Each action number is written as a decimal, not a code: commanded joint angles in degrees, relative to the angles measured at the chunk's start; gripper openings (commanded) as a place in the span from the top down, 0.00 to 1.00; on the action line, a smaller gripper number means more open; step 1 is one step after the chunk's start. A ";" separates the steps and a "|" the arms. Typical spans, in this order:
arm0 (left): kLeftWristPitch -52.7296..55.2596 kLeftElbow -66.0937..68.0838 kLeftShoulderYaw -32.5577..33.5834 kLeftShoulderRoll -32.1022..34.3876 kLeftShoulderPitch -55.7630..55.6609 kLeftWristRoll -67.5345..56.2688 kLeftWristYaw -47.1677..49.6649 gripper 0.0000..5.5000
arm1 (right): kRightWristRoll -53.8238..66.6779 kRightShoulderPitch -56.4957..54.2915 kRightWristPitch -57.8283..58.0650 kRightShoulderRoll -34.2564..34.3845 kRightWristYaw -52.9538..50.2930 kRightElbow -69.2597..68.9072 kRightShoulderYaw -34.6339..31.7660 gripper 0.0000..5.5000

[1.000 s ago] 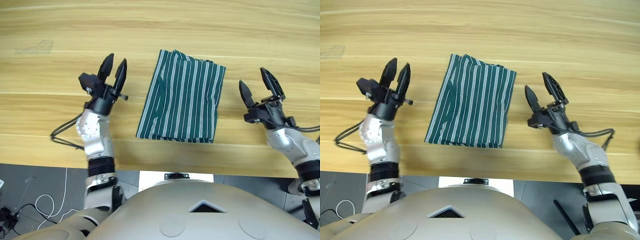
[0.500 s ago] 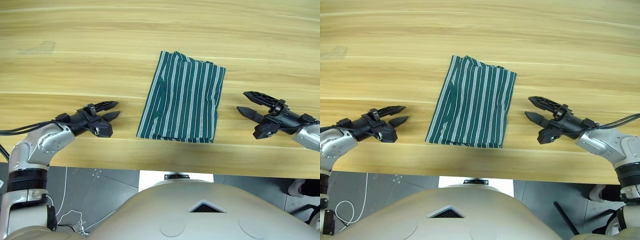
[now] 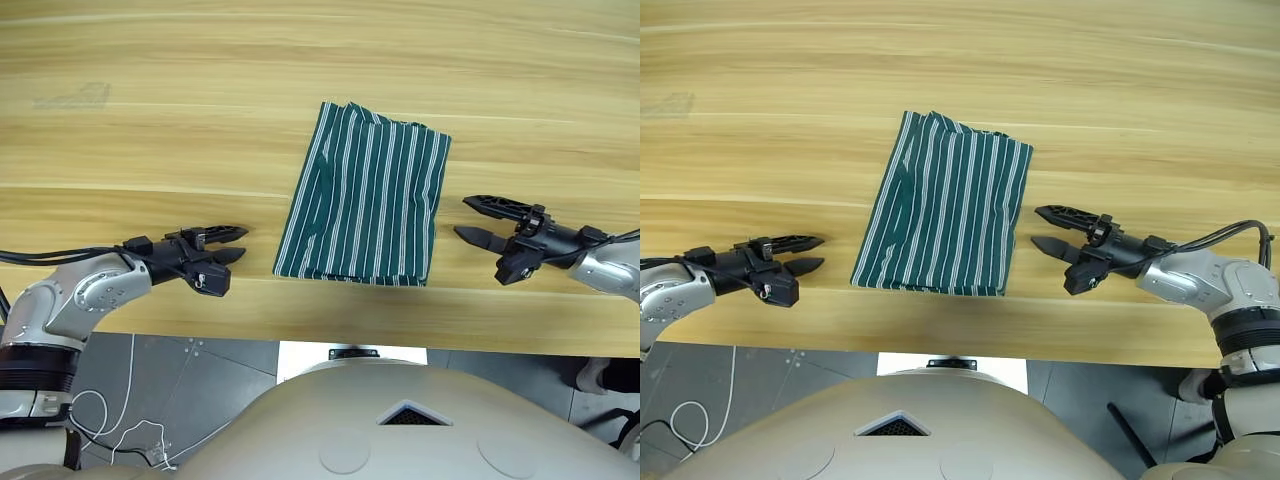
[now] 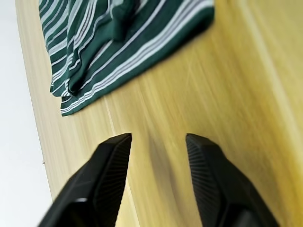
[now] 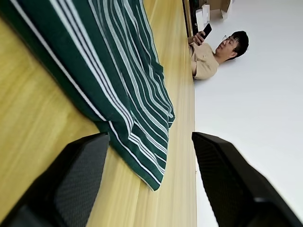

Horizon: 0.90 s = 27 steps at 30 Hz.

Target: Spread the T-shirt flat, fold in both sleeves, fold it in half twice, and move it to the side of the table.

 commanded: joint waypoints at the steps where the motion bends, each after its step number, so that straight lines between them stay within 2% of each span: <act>1: 0.52 -1.57 -2.42 1.57 0.29 -1.19 -2.38 0.48 | -1.03 0.69 -1.79 -0.46 1.16 -0.49 0.04 0.41; 8: -0.44 -2.24 -6.61 1.42 -2.34 -2.47 -3.94 0.33 | -0.49 5.41 -3.66 0.40 4.19 -2.21 2.12 0.41; 16: -4.87 7.27 -15.03 -1.12 -10.92 -1.24 -5.24 0.33 | -0.14 7.32 -4.68 2.07 7.94 -4.35 4.65 0.41; 27: -8.84 19.10 -23.25 -7.20 -18.65 1.37 -4.10 0.33 | -1.83 1.05 -5.33 9.27 8.02 1.99 7.43 0.41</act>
